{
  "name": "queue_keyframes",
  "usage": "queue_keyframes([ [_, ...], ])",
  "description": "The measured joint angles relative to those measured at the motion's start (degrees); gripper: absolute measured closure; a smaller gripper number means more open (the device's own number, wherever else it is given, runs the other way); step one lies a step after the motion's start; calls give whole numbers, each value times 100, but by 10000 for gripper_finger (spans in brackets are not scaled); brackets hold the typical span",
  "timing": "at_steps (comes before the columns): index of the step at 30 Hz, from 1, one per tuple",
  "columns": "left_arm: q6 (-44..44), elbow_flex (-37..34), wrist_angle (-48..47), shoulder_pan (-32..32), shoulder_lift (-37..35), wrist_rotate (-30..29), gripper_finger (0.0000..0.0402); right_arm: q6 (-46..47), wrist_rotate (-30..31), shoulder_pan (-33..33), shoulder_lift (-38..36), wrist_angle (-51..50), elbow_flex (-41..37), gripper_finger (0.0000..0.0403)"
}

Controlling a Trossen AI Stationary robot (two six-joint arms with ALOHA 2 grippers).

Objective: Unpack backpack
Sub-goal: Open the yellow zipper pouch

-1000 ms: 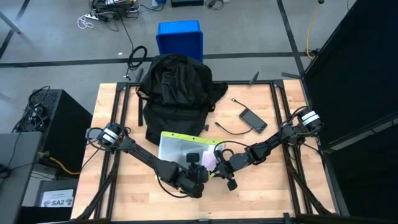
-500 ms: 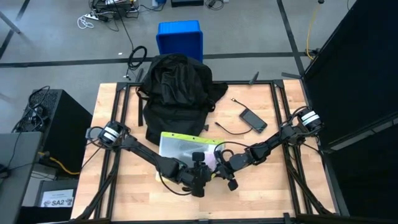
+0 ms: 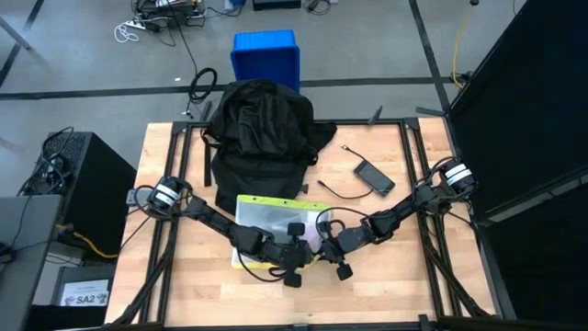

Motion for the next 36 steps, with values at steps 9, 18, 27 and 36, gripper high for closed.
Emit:
queue_keyframes([
  [9,34,13,-1340,23,-412,-571,401,403,97,-22,-3,19,22,392],
  [18,-20,13,-1806,-153,-858,-654,401,475,-37,69,-45,281,13,375],
  [27,-254,13,-1884,-303,-863,-620,401,478,-63,85,-114,348,15,361],
  [36,-496,165,-2468,-400,-863,-582,401,577,-283,83,-659,180,9,357],
])
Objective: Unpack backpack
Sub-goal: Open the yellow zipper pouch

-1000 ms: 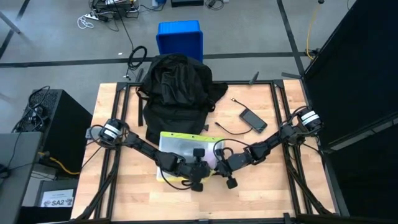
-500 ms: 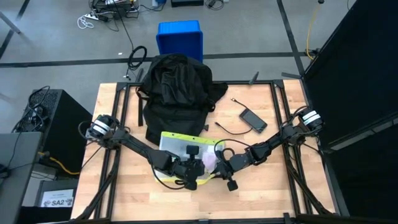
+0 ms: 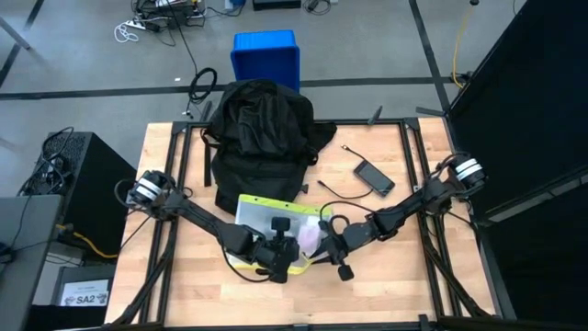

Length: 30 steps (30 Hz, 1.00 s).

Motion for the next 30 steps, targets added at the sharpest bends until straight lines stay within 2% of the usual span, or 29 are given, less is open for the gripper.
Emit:
queue_keyframes([
  [9,29,163,-73,-15,-2,17,402,-98,-32,24,-211,-492,0,354],
  [17,43,165,-27,-16,-2,-2,402,-56,151,133,-202,-600,0,283],
  [22,45,165,82,-16,-2,-2,402,-32,504,164,-202,-593,0,252],
  [27,59,165,80,-16,-2,-3,402,-26,586,247,-196,-580,0,255],
  [30,56,167,81,-13,-2,-4,402,42,698,346,48,-311,-2,265],
])
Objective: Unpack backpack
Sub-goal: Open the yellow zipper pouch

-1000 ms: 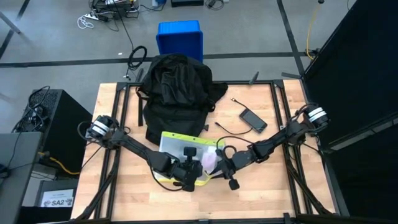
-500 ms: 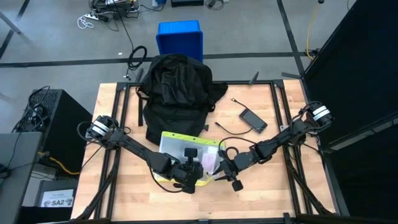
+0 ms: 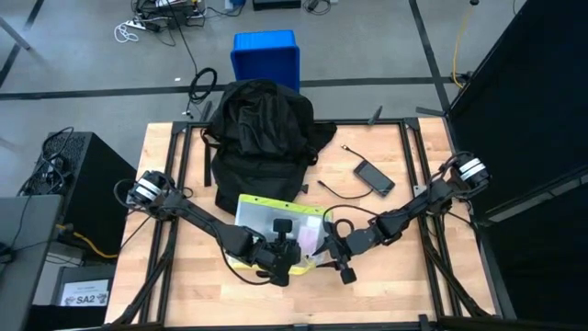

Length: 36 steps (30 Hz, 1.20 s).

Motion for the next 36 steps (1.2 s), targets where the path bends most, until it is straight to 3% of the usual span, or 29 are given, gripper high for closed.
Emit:
queue_keyframes([
  [4,-4,0,15,0,0,0,402,-92,23,114,474,844,2,273],
  [18,-39,2,37,0,-2,2,402,63,217,151,593,738,2,287],
  [22,-39,2,46,0,-2,2,402,13,382,158,593,739,2,315],
  [27,-166,2,-73,-11,-2,100,402,-170,382,170,593,735,2,390],
  [36,-523,2,-412,-505,-2,179,402,-197,583,193,503,684,2,401],
])
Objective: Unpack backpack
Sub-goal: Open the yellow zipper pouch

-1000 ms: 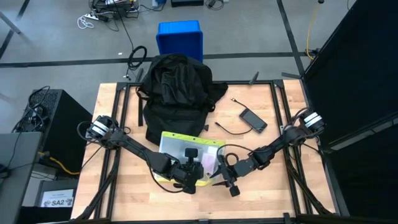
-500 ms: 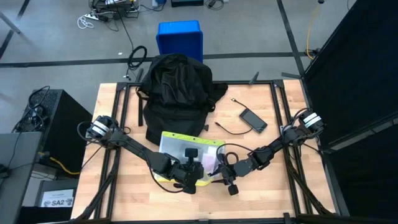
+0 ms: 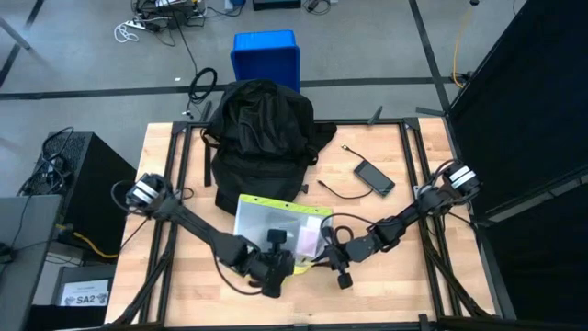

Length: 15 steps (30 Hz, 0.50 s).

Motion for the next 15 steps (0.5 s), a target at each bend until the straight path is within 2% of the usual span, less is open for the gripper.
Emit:
queue_keyframes([
  [10,-1463,-248,-401,-619,-2,-46,402,-299,147,49,-611,-280,-2,402],
  [15,-1571,-249,-286,-730,0,-763,402,-351,109,83,-662,-289,-2,403],
])
